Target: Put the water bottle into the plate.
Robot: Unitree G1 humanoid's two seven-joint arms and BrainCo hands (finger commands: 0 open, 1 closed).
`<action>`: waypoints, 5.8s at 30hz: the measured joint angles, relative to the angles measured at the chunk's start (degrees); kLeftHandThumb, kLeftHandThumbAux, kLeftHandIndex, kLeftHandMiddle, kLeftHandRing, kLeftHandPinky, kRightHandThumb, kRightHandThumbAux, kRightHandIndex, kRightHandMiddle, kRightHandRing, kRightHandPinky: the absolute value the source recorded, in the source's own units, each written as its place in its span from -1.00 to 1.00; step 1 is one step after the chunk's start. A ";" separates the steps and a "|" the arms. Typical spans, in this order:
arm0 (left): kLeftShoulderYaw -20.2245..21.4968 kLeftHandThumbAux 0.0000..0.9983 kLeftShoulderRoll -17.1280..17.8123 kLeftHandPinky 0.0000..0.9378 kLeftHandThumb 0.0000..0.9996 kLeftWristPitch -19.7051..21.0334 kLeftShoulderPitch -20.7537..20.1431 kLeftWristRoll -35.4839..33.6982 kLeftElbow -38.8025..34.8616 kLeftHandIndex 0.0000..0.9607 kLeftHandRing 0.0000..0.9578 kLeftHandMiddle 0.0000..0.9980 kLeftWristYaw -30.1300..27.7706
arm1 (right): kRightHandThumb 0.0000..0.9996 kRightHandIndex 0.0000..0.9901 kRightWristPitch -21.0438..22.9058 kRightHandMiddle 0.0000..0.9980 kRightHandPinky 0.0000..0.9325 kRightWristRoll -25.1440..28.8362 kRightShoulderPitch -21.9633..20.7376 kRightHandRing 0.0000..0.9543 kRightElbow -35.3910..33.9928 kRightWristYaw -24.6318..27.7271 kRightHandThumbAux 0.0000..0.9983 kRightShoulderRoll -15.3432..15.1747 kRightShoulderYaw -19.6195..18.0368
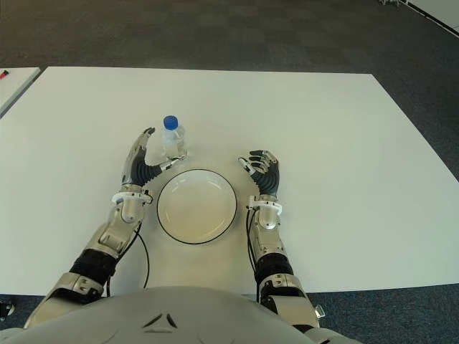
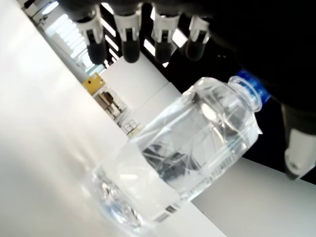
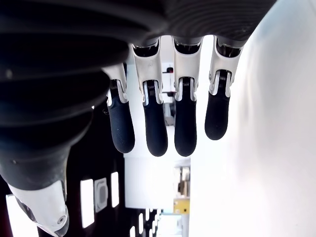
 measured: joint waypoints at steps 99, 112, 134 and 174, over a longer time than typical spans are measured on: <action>2.83 0.16 -3.08 -1.00 -1.00 -9.90 -28.57 -9.69 30.90 -1.00 -1.00 -1.00 -9.48 | 0.40 -0.16 1.21 -0.17 -0.06 -0.46 2.24 -0.08 -3.69 0.00 0.45 0.31 0.90; 3.58 0.09 -3.08 -1.00 -1.00 -15.95 -29.87 -9.82 36.82 -1.00 -1.00 -1.00 -7.85 | 0.39 -0.16 1.72 -0.16 -0.05 -0.76 3.60 -0.07 -5.06 0.01 0.45 0.46 0.97; 3.56 0.19 -3.41 -1.00 -0.99 -17.39 -31.14 -9.82 38.64 -1.00 -1.00 -1.00 -7.55 | 0.39 -0.16 1.53 -0.15 -0.05 -0.03 3.97 -0.08 -5.37 0.10 0.45 1.03 0.54; 4.04 0.22 -3.83 -0.86 -1.00 -17.01 -29.63 -14.01 33.72 -1.00 -0.95 -1.00 -16.22 | 0.40 -0.16 0.76 -0.15 -0.05 -0.02 3.32 -0.09 -4.36 0.61 0.45 0.19 0.19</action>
